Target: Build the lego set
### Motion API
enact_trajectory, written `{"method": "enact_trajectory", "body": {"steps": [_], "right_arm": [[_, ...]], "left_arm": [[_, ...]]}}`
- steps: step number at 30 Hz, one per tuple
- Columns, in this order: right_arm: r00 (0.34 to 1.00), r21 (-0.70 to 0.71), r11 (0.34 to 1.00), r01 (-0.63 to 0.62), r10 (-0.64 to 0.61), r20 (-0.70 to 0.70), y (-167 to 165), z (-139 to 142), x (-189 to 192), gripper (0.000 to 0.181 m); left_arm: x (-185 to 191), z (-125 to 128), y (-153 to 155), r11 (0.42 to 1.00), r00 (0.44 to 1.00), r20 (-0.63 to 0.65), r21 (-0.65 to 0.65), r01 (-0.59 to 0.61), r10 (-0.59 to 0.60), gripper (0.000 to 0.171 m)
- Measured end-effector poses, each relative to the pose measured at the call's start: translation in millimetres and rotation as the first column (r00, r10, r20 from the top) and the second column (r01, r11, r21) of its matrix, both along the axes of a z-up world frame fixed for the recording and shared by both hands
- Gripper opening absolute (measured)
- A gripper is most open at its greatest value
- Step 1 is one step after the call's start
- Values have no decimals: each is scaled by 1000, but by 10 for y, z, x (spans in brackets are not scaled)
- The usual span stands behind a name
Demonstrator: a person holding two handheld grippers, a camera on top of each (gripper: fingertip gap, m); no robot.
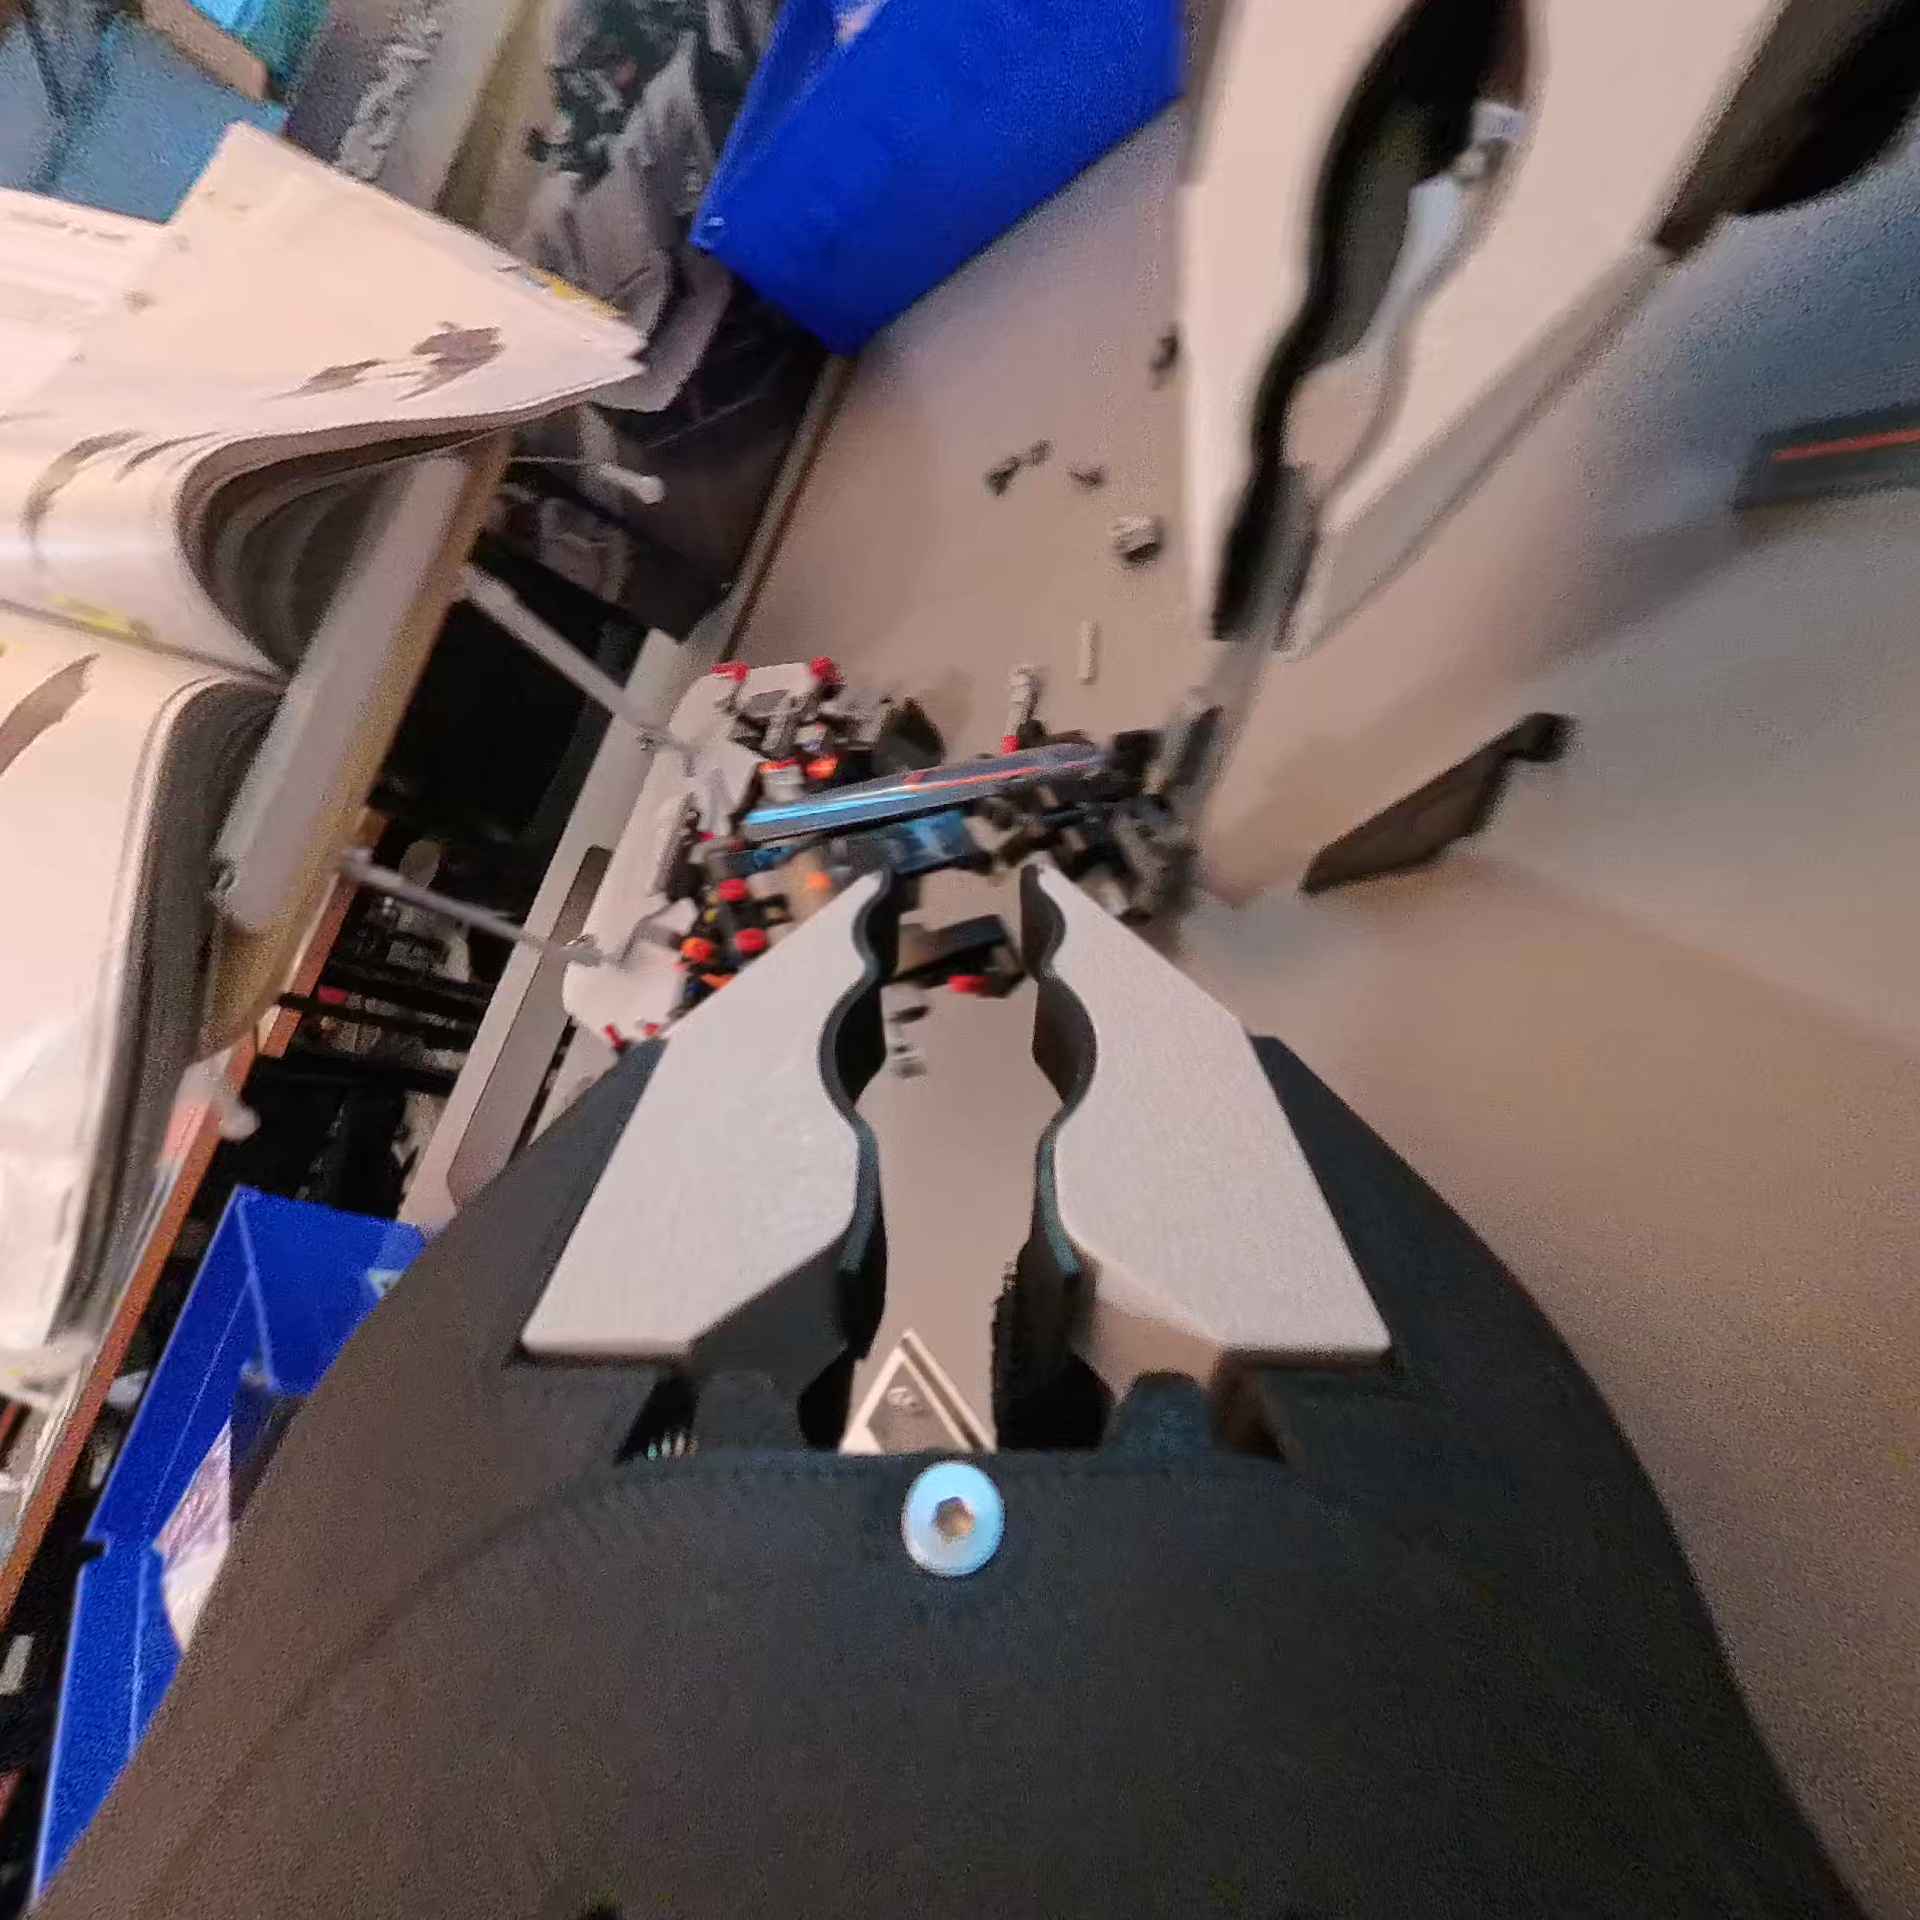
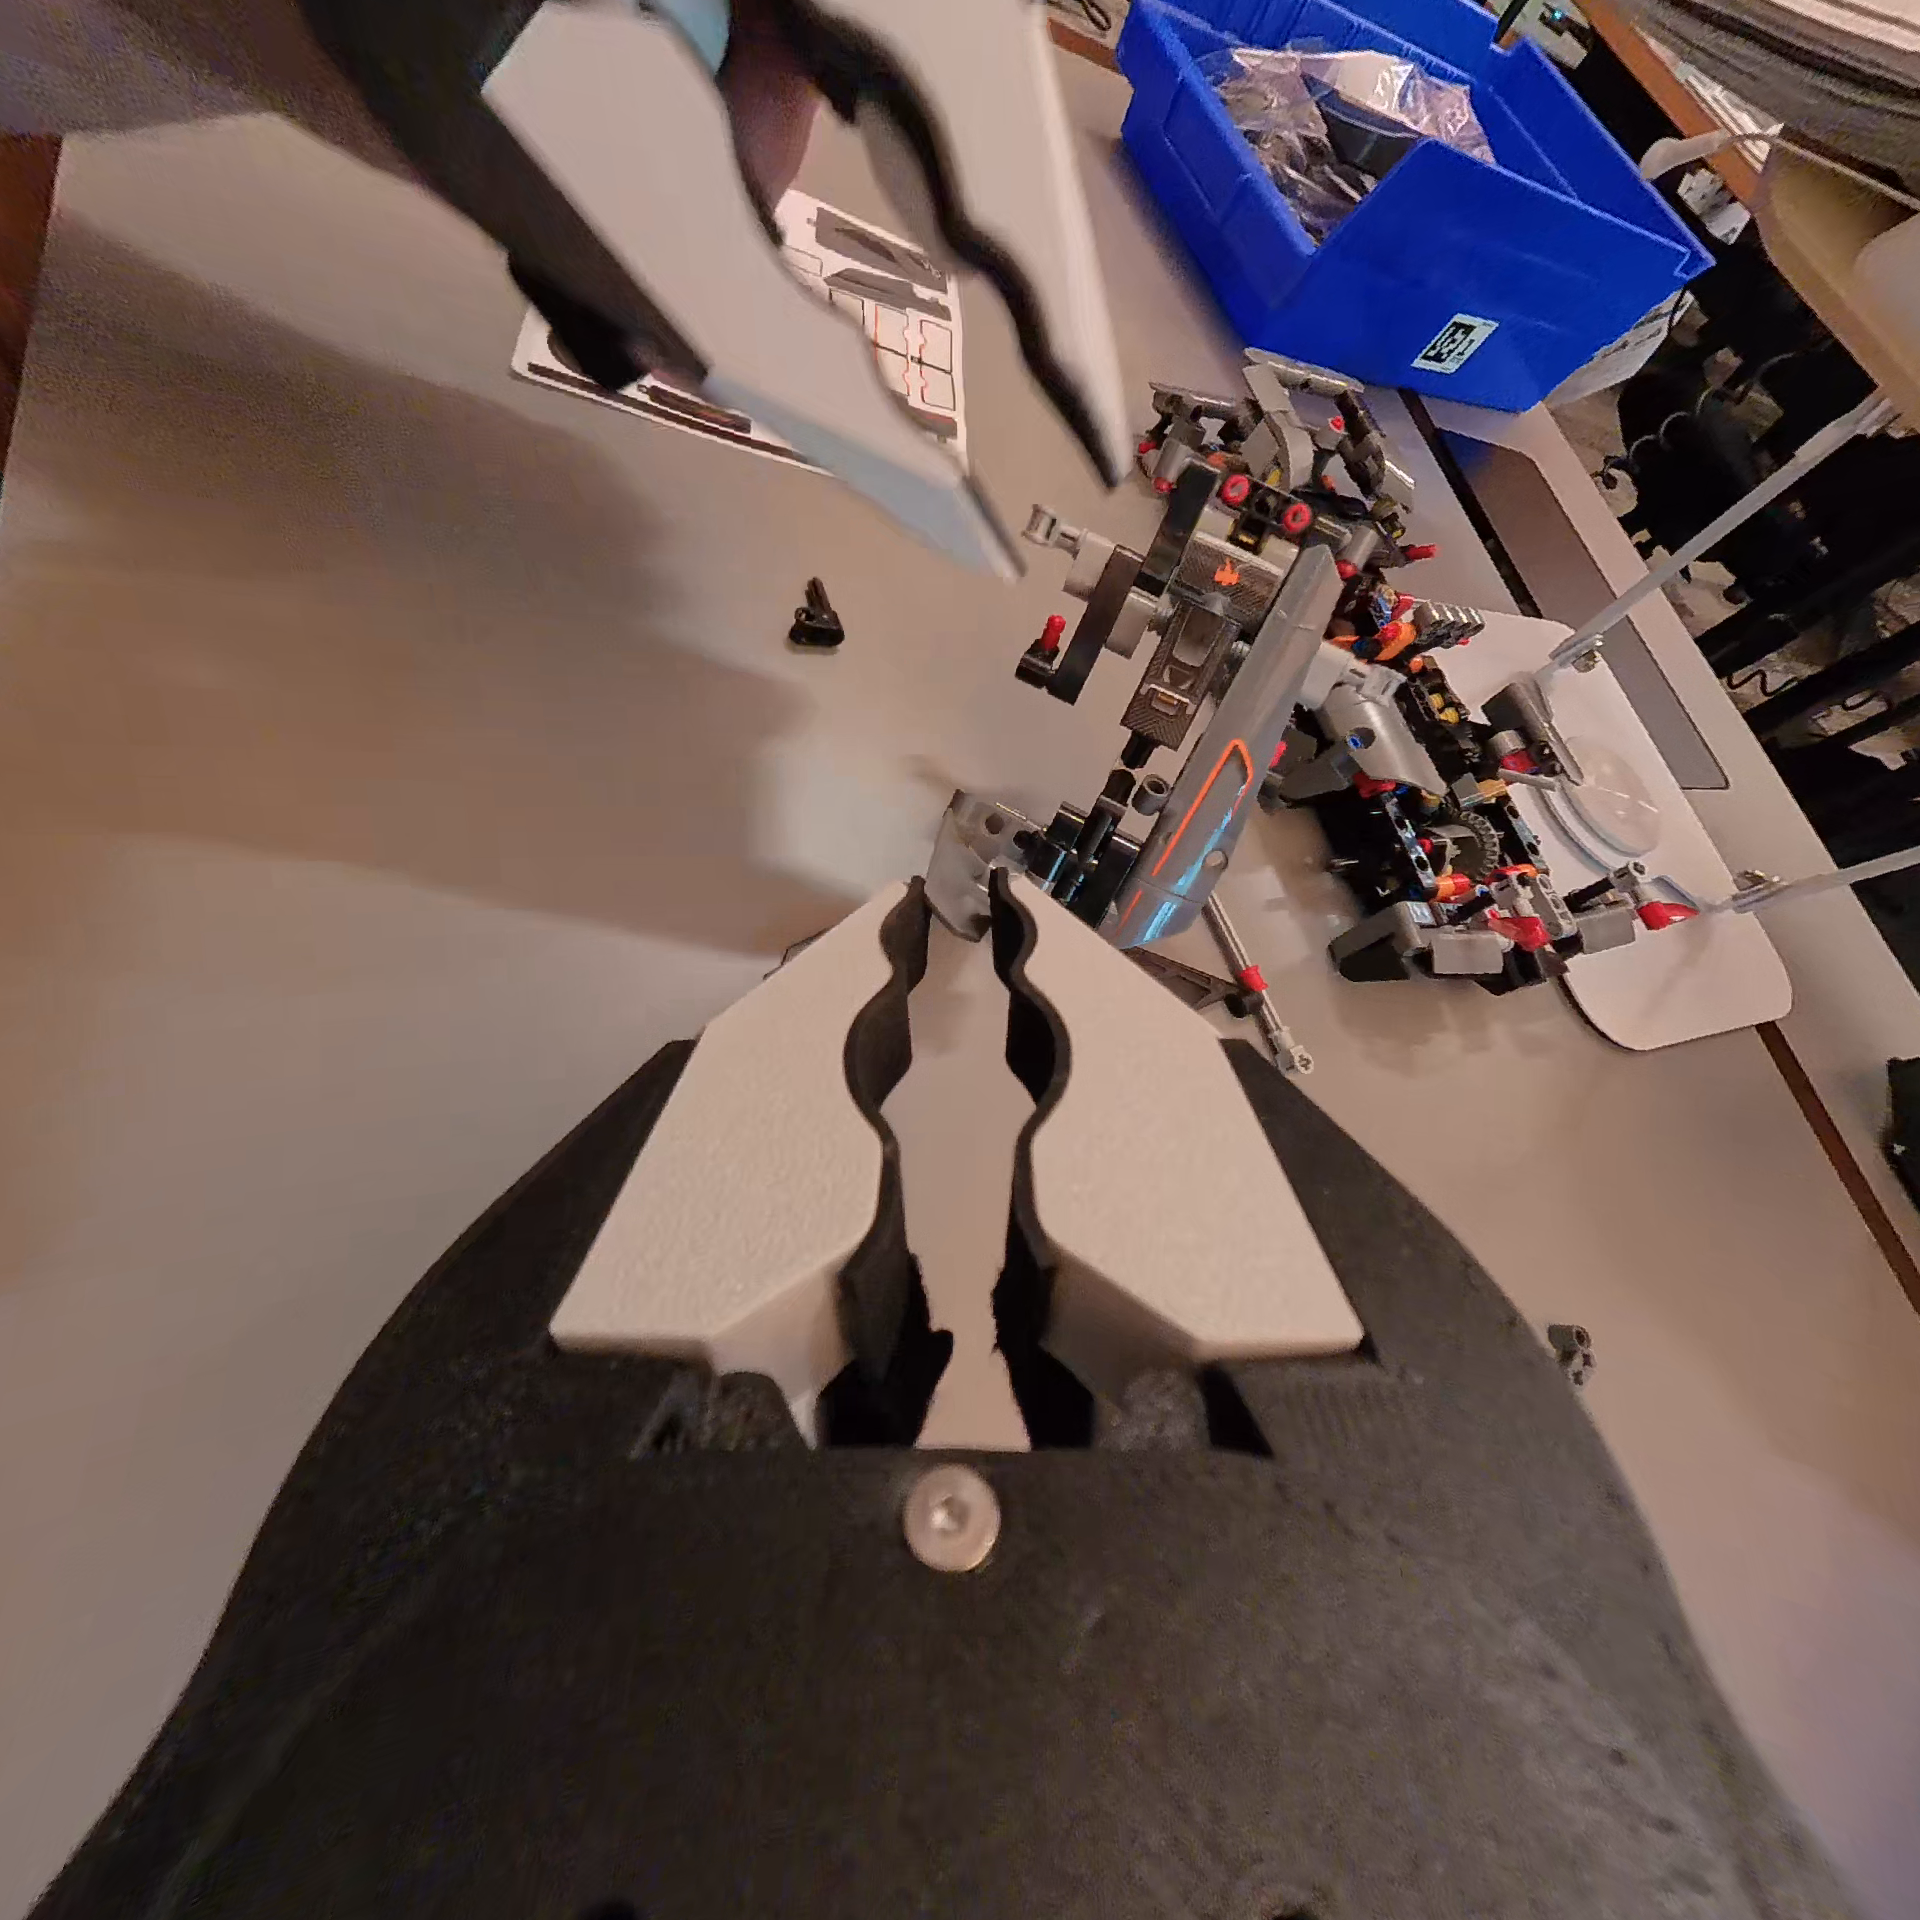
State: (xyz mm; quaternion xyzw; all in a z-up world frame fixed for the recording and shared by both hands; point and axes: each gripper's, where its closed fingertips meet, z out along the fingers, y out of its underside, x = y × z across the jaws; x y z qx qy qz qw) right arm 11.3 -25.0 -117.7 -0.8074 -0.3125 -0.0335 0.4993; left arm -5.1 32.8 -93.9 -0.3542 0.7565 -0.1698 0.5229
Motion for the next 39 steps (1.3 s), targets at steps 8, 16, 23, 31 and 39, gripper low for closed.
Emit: {"method": "enact_trajectory", "body": {"steps": [8,16,23,31,39], "right_arm": [[1000,-1,1000,3,-3,-13,-26,-21,11,10],[1000,-4,1000,-10,10,-13,-53,-46,22,10],[1000,-5,1000,-22,22,-3,-78,-69,39,10],[999,-3,999,-34,33,-12,-79,-55,74,10],[999,0,1000,-12,12,-33,-63,-48,79,13]], "left_arm": [[135,334,487,989,992,62,-109,-105,112,36],[359,173,504,859,998,-38,-508,-63,50,48],[459,-46,402,760,991,-130,-647,-65,-25,30],[454,-33,360,714,995,-102,-698,-55,-22,23],[429,64,364,706,999,-42,-707,-34,6,11]]}}
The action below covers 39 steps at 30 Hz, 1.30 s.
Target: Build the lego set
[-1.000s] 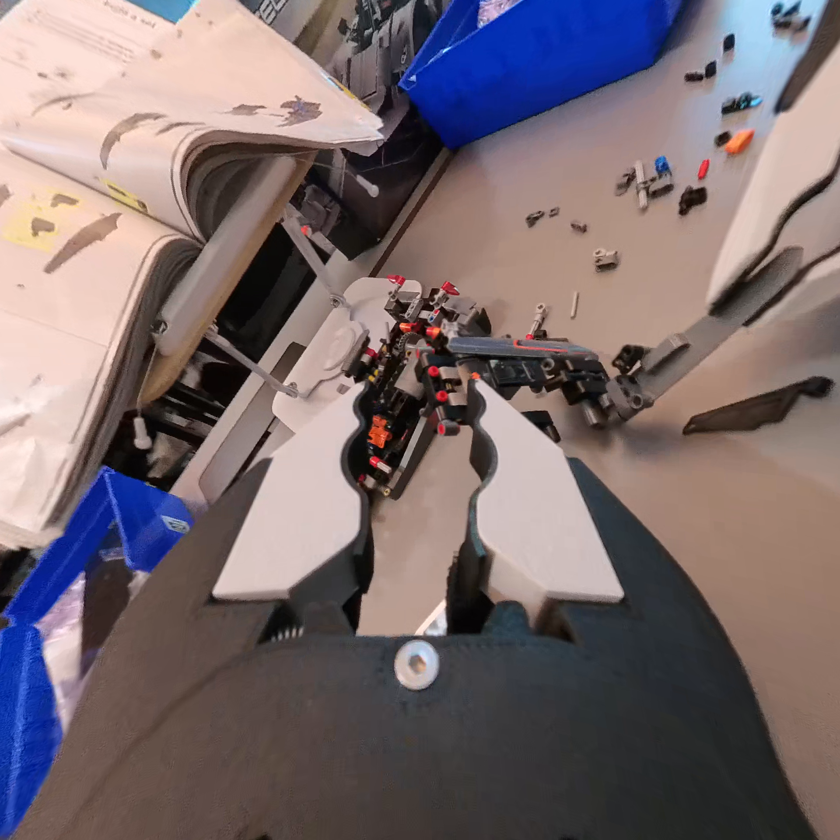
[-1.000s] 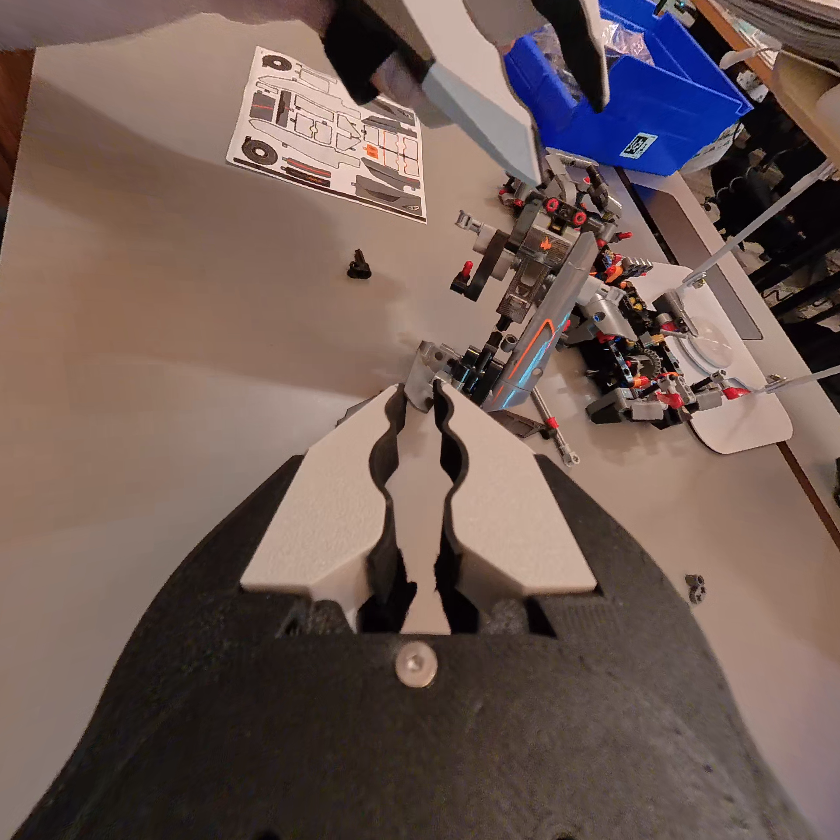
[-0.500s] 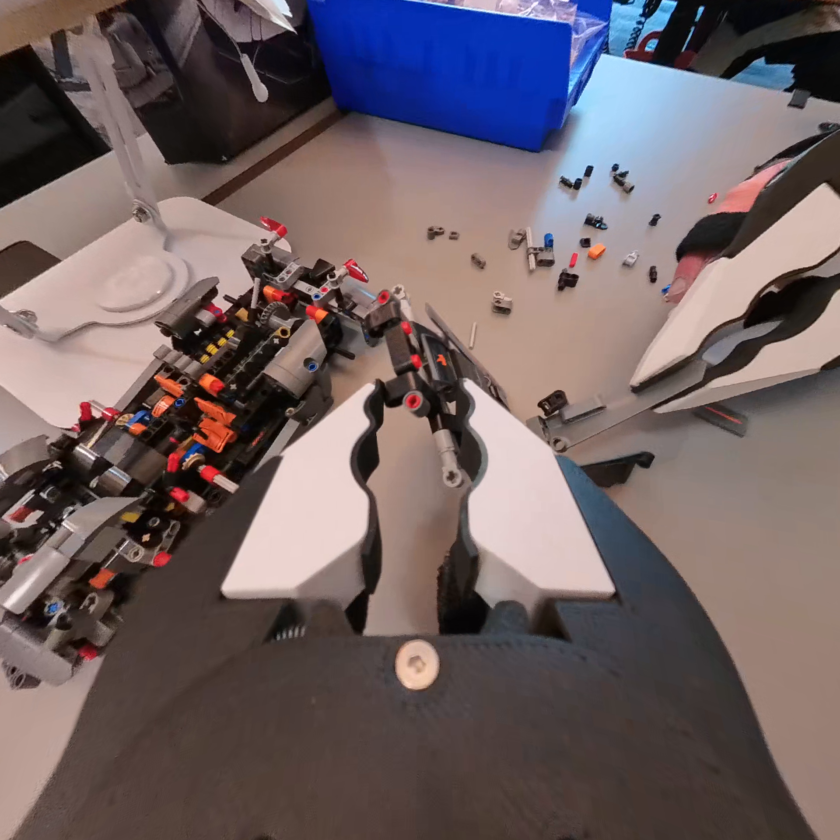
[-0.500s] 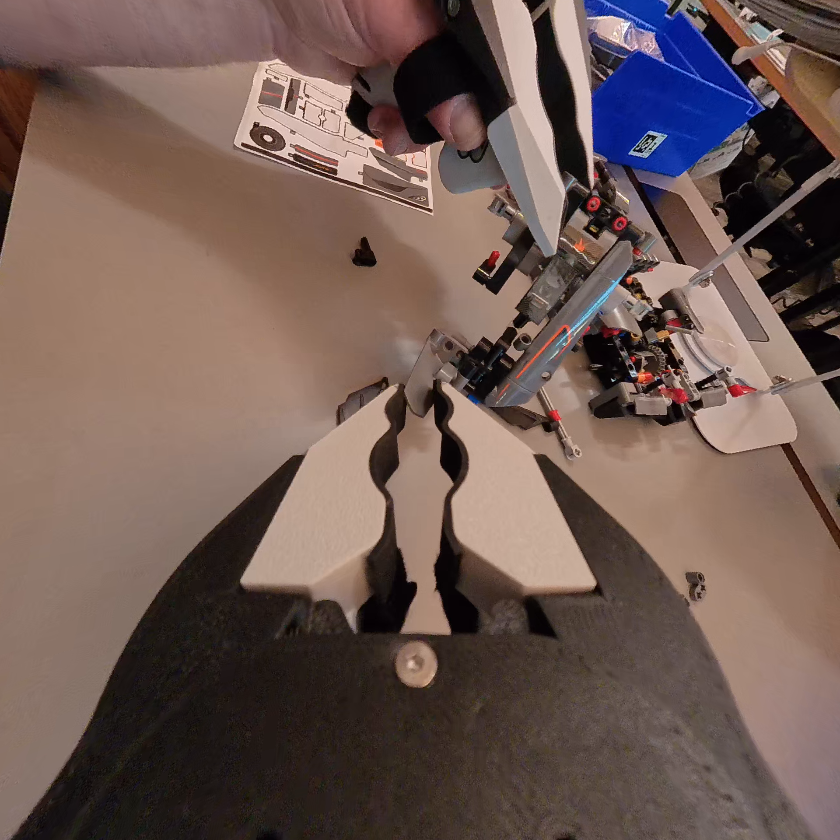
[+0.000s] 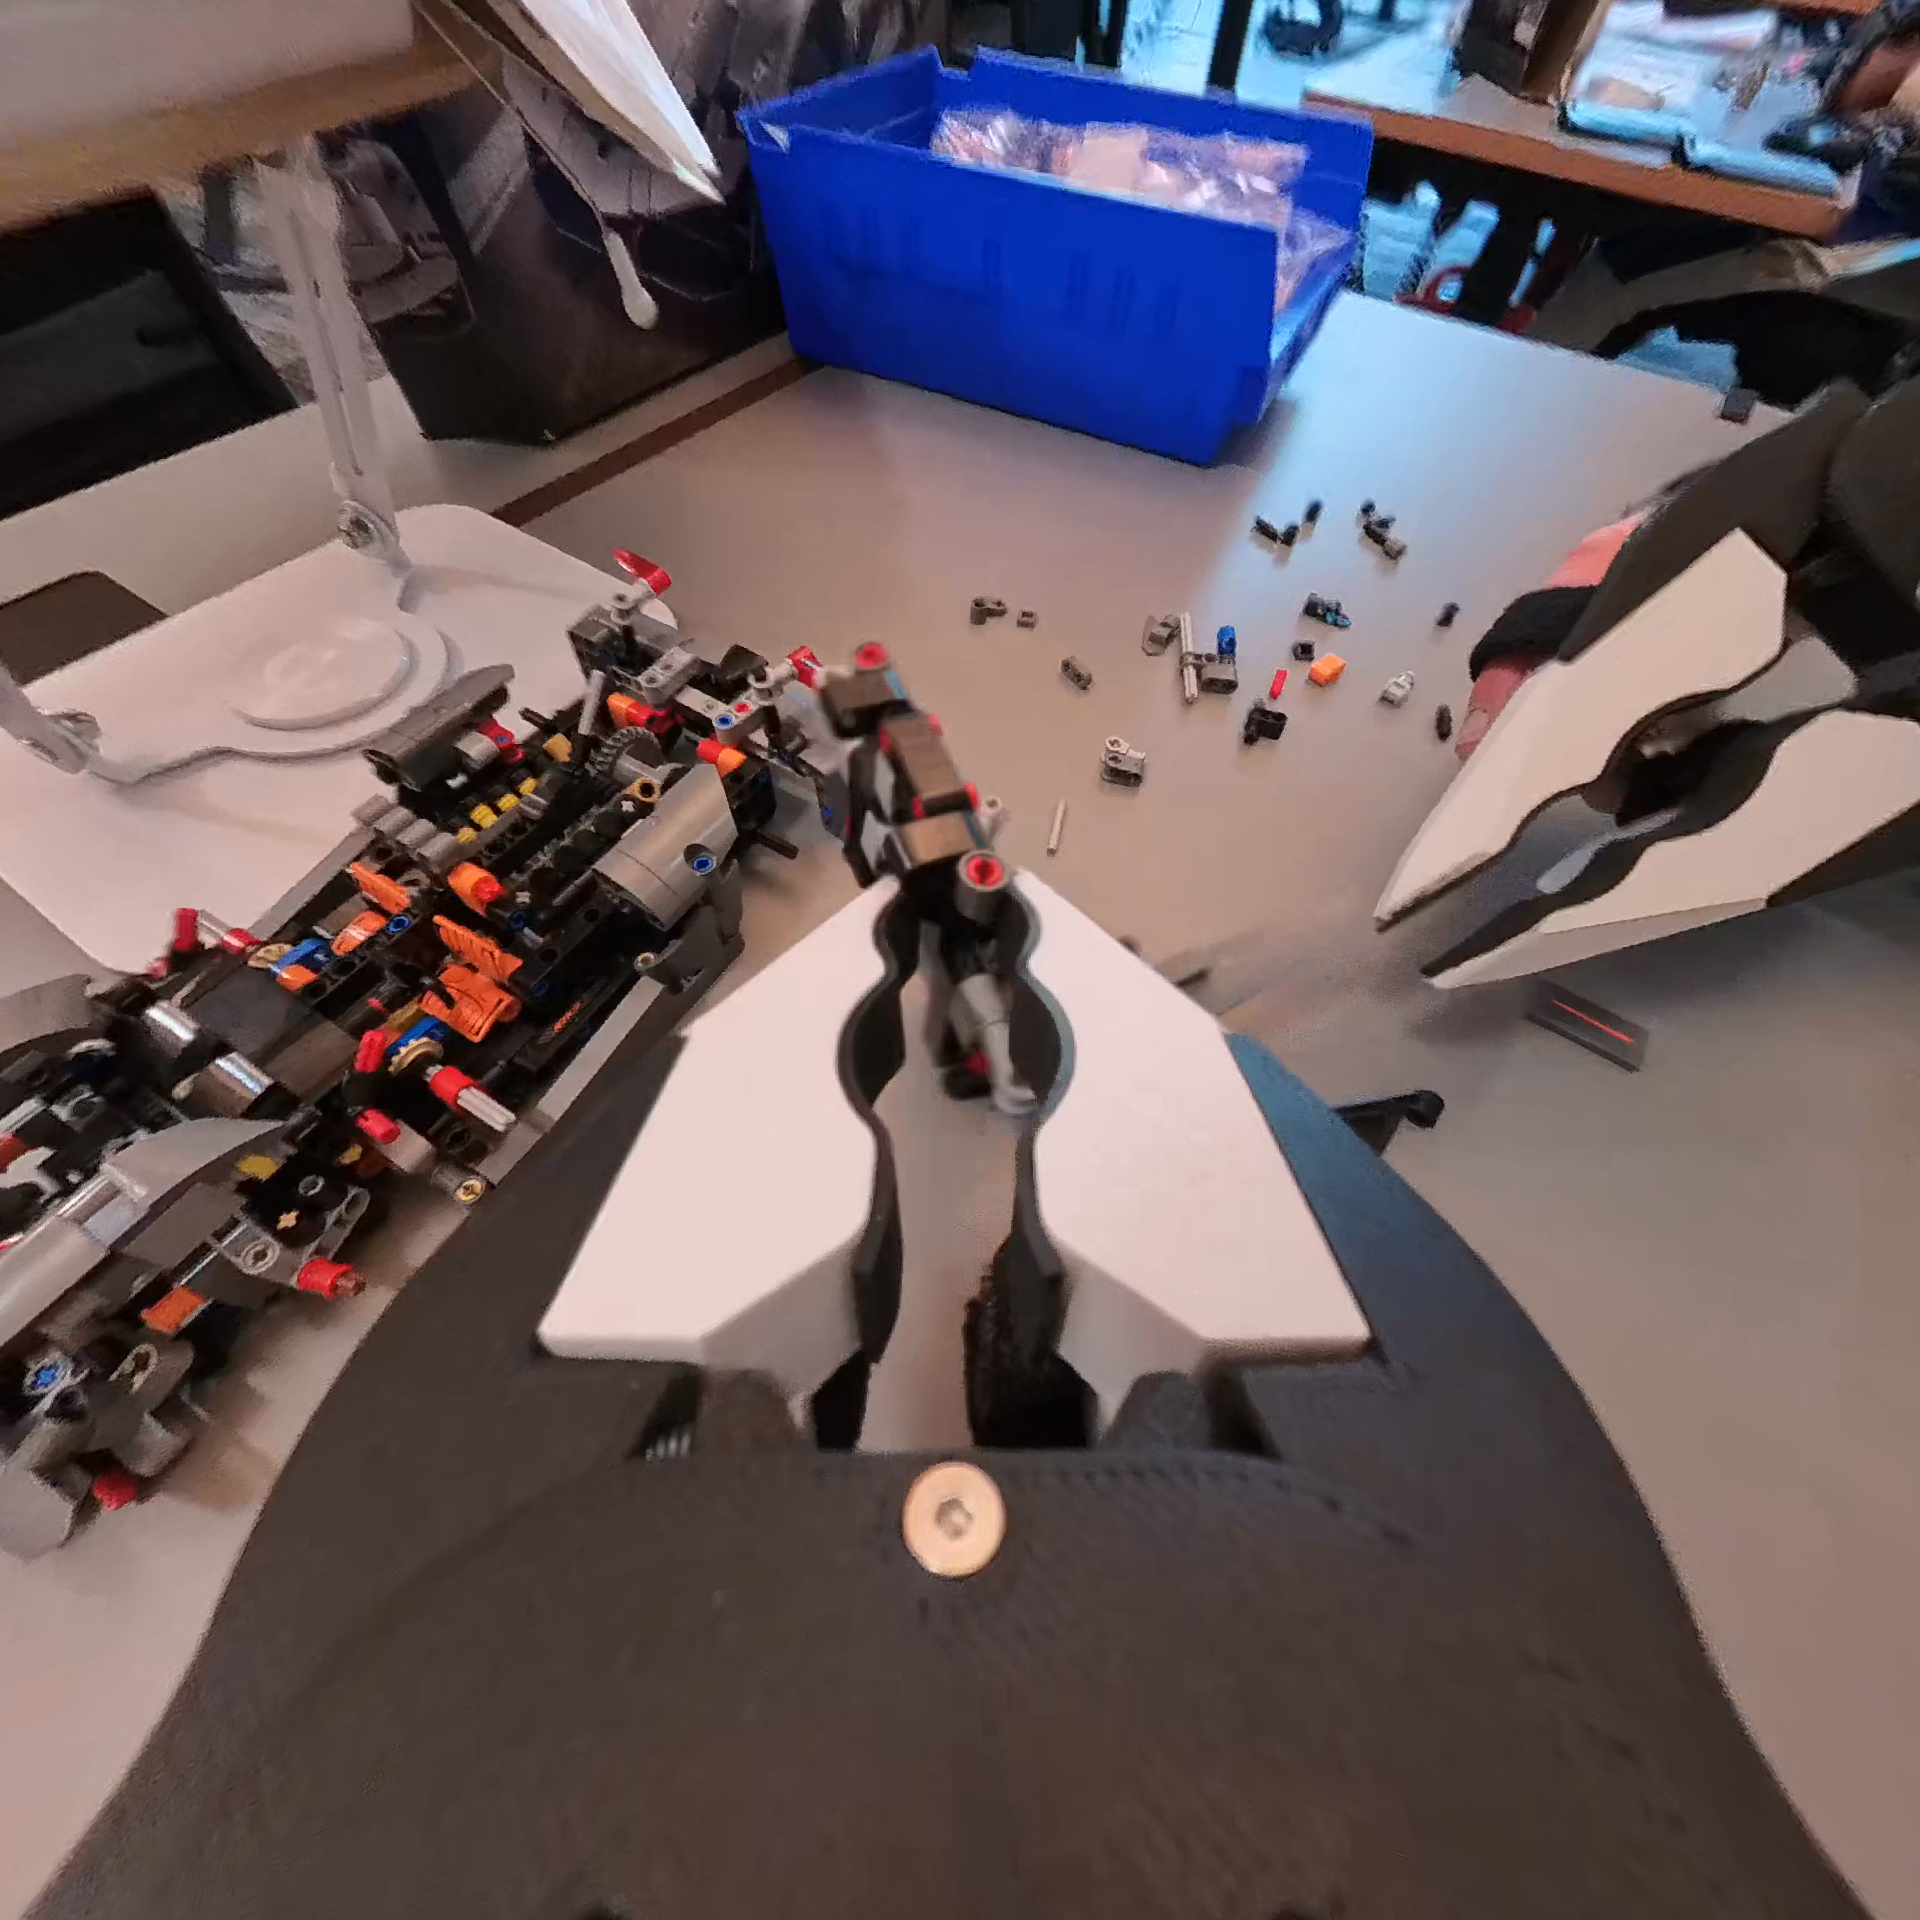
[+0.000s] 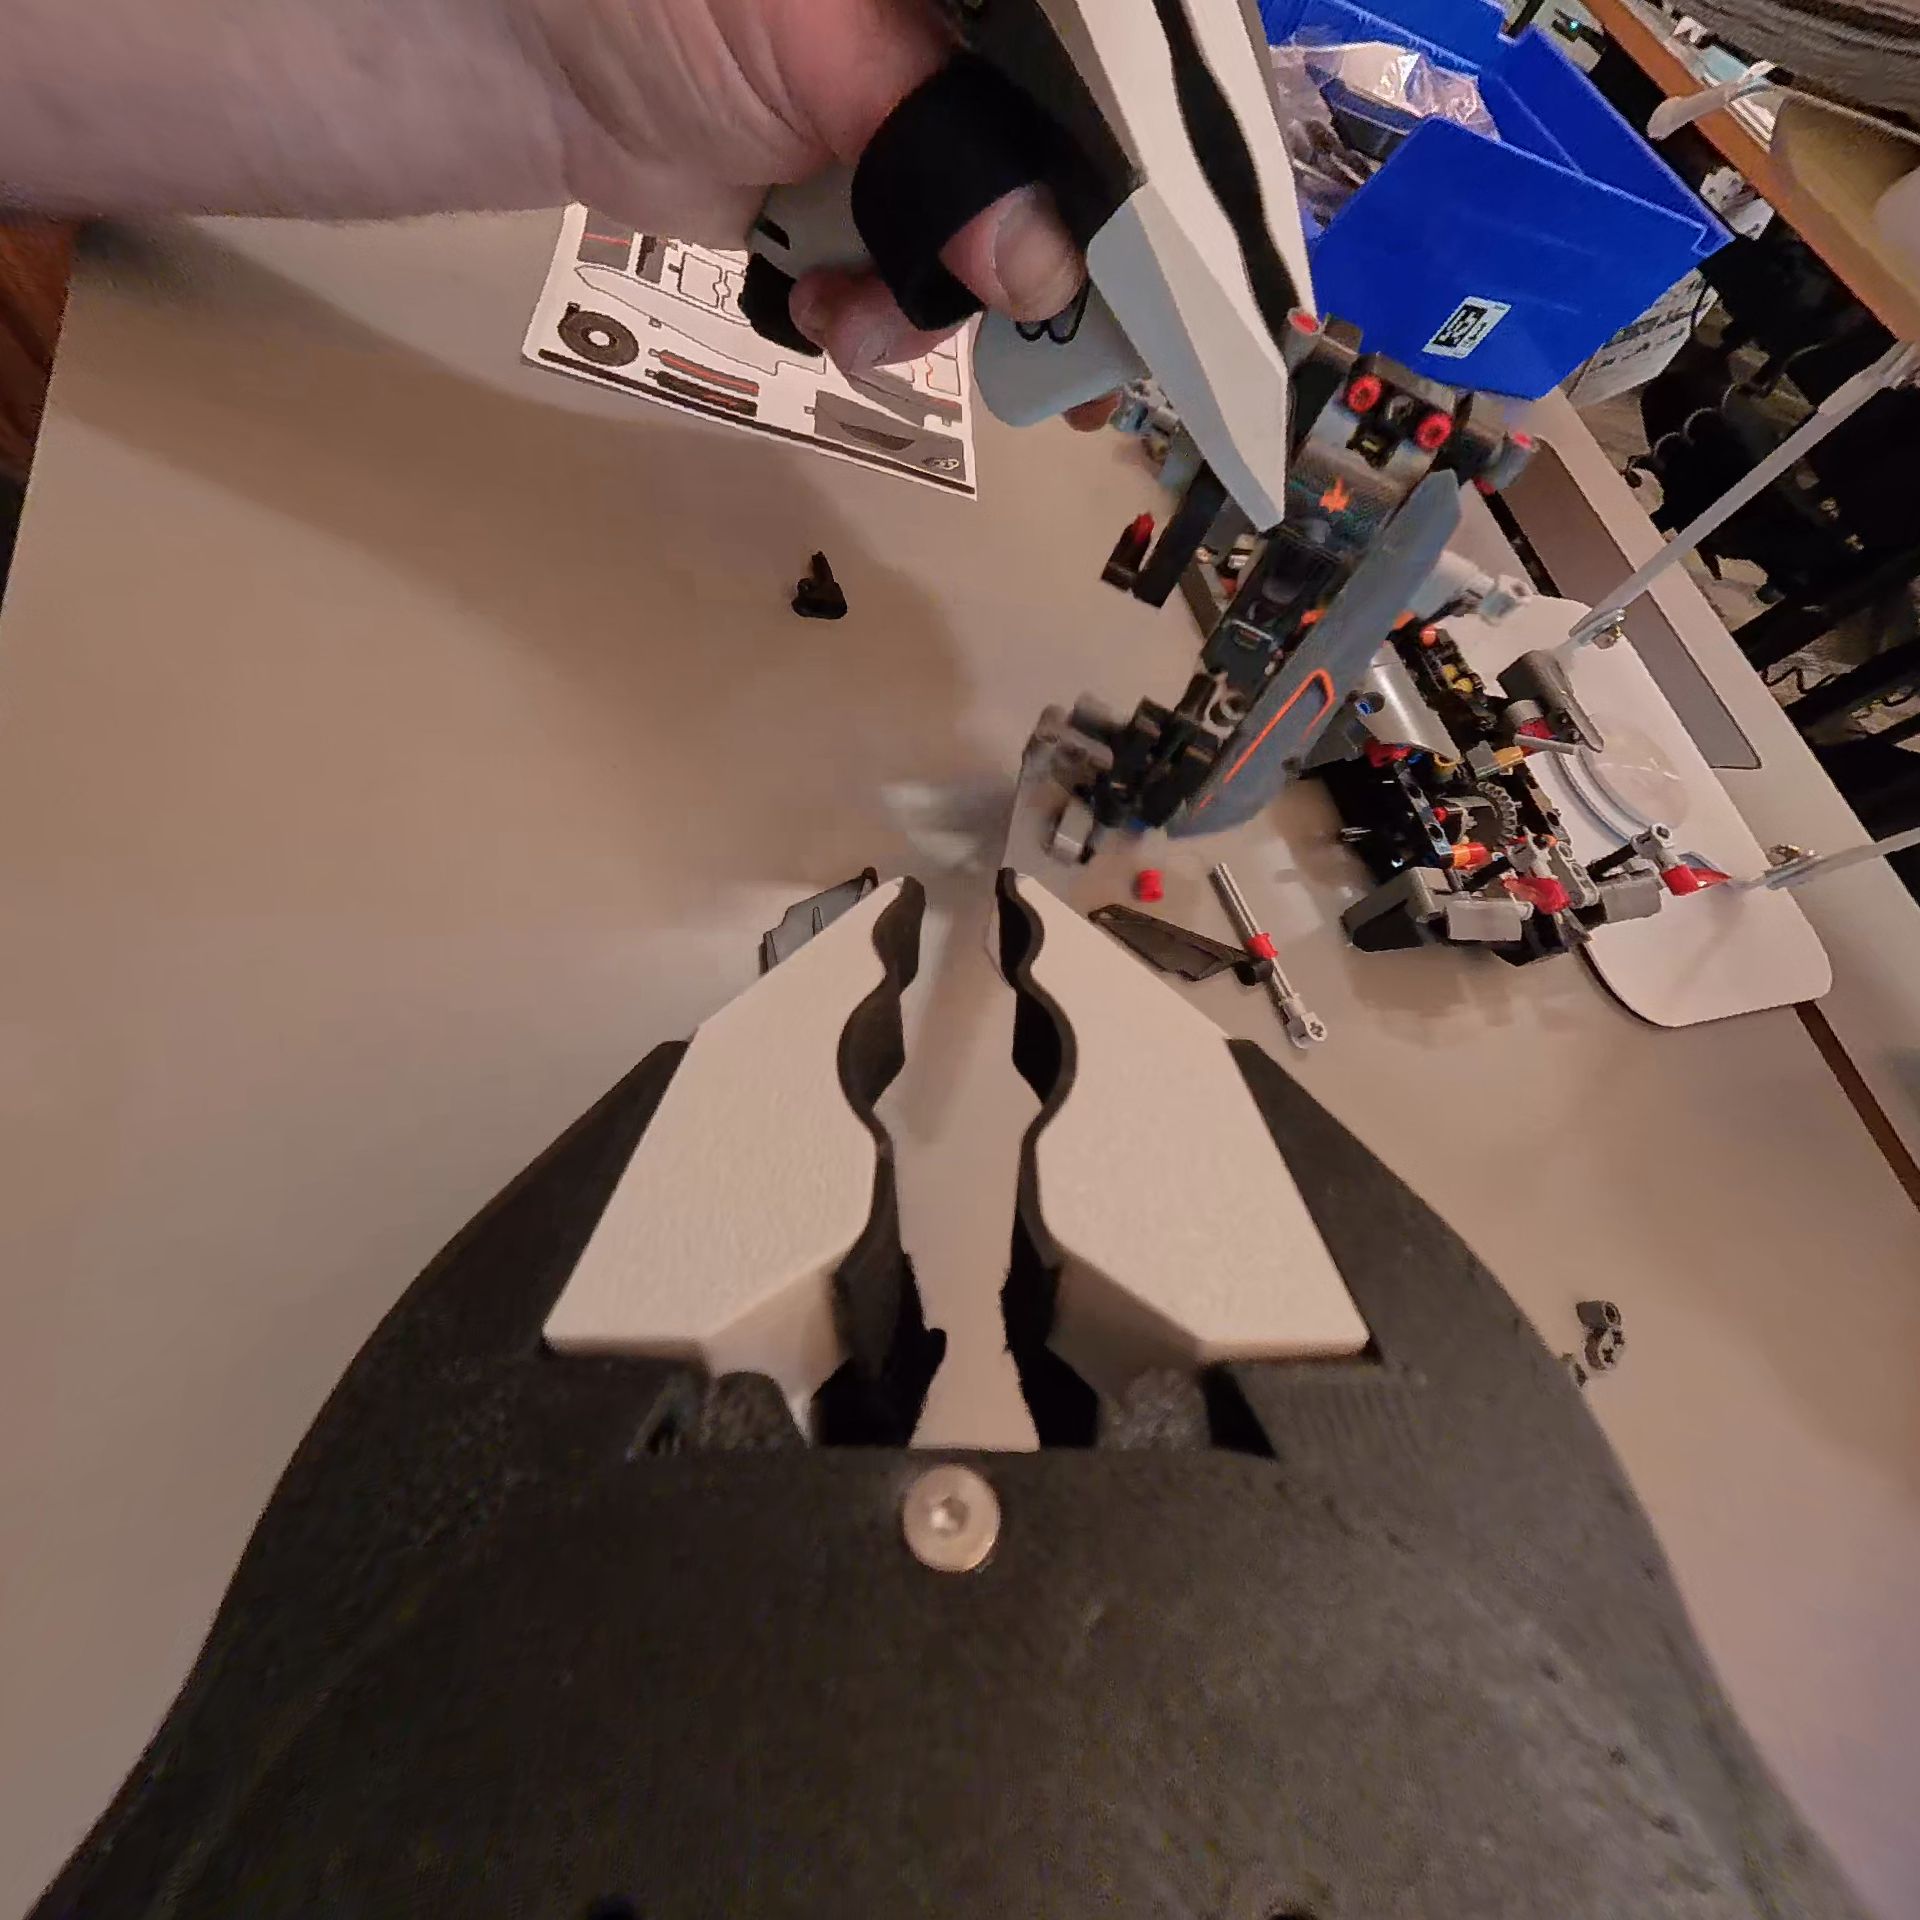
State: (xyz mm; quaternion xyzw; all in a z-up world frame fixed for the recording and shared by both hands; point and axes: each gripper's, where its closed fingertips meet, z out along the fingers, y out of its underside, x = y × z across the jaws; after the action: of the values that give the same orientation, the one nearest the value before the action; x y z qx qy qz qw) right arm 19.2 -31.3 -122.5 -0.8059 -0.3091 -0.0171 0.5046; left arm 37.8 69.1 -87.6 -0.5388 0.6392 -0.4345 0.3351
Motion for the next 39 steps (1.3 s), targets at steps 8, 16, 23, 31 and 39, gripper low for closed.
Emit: {"method": "enact_trajectory", "body": {"steps": [8,16,23,31,39], "right_arm": [[999,10,1000,21,-21,-37,-8,89,54,17],[986,15,995,102,-100,-132,24,257,150,29],[926,-30,974,223,-221,-308,225,370,212,53],[907,-77,971,226,-239,-348,527,231,225,58],[959,-161,978,132,-167,-229,631,58,147,18]], "left_arm": [[-37,46,85,998,998,22,27,-52,51,11],[-114,228,216,983,983,84,69,-170,164,11],[-184,461,293,938,943,179,155,-309,281,11],[-185,627,157,920,926,247,202,-336,284,11],[-134,631,5,929,938,239,211,-303,252,11]]}}
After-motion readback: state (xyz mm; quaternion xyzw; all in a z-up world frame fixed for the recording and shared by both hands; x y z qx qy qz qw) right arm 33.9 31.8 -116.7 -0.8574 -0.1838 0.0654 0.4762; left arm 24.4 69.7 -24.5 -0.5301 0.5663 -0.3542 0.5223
